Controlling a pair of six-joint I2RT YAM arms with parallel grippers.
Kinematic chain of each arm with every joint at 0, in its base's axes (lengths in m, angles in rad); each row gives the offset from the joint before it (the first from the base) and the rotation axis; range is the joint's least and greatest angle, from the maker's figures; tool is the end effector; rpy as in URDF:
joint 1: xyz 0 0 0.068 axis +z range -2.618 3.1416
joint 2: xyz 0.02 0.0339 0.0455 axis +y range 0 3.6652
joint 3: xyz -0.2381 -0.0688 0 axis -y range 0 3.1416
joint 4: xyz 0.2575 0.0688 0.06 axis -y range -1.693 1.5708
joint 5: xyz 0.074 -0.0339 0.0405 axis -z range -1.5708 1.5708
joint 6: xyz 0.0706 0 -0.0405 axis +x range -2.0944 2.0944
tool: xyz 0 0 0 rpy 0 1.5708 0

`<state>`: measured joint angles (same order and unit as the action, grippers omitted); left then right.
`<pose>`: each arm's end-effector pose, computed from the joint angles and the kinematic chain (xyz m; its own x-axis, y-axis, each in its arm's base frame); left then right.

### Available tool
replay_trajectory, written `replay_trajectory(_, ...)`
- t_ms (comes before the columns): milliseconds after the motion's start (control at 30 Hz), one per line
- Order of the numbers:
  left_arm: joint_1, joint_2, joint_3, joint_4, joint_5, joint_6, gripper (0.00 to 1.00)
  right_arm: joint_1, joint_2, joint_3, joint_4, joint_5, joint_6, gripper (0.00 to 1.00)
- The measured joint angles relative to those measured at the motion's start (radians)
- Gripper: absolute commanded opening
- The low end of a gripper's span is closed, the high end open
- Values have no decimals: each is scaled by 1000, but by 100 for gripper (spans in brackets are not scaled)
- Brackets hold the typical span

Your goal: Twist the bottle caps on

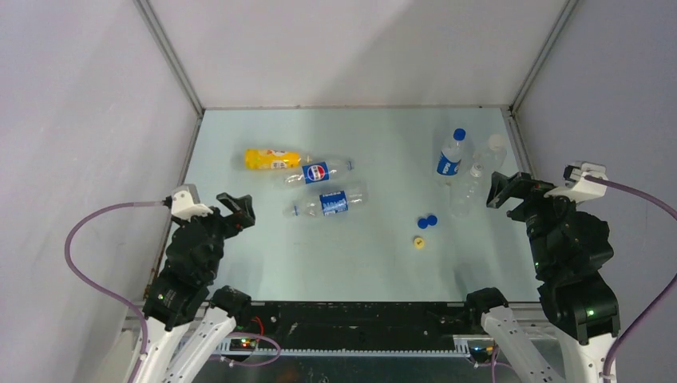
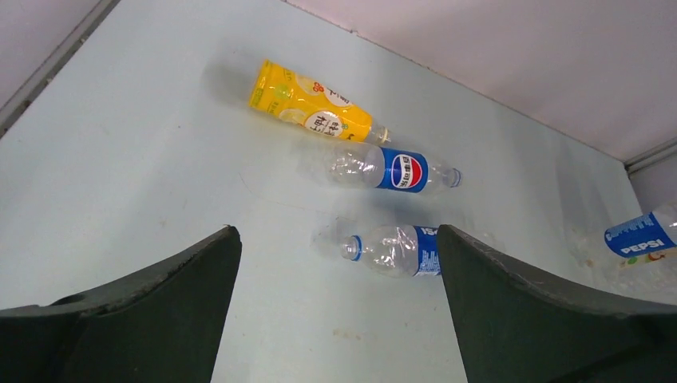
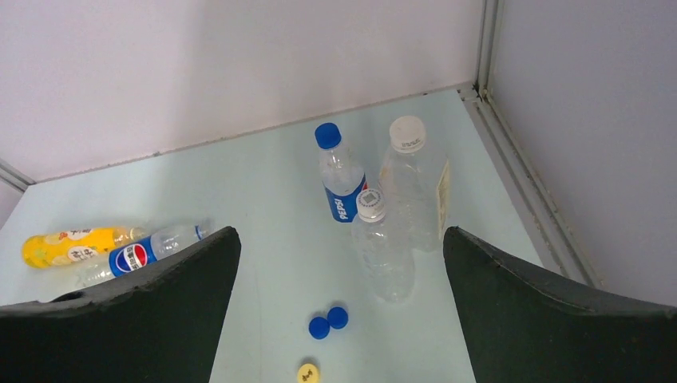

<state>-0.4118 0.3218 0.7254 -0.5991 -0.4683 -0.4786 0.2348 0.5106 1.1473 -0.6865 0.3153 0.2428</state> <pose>0.1427 -0.0275 0.3185 -0.1356 -0.3892 -0.9111 -0.1251 0.9190 -0.3739 0.1263 0.0077 0.4242 -0.0278 0.2284 -0.9732 0.0893 0.9702 0.2251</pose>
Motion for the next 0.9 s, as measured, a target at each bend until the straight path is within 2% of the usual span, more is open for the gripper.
replay_trajectory(333, 0, 27, -37, -20, 14, -148, 98, 2, -3, -4, 8, -6, -17, 100)
replay_trajectory(567, 0, 132, -37, -46, 56, -238, 98, 3, -5, -4, 1, -28, -43, 100)
replay_trajectory(733, 0, 204, -39, -70, 53, -358, 98, 3, -5, -4, -7, -36, -55, 100)
replay_trajectory(900, -3, 346, -40, -95, 54, -496, 98, 9, -5, -18, -16, -54, -62, 100)
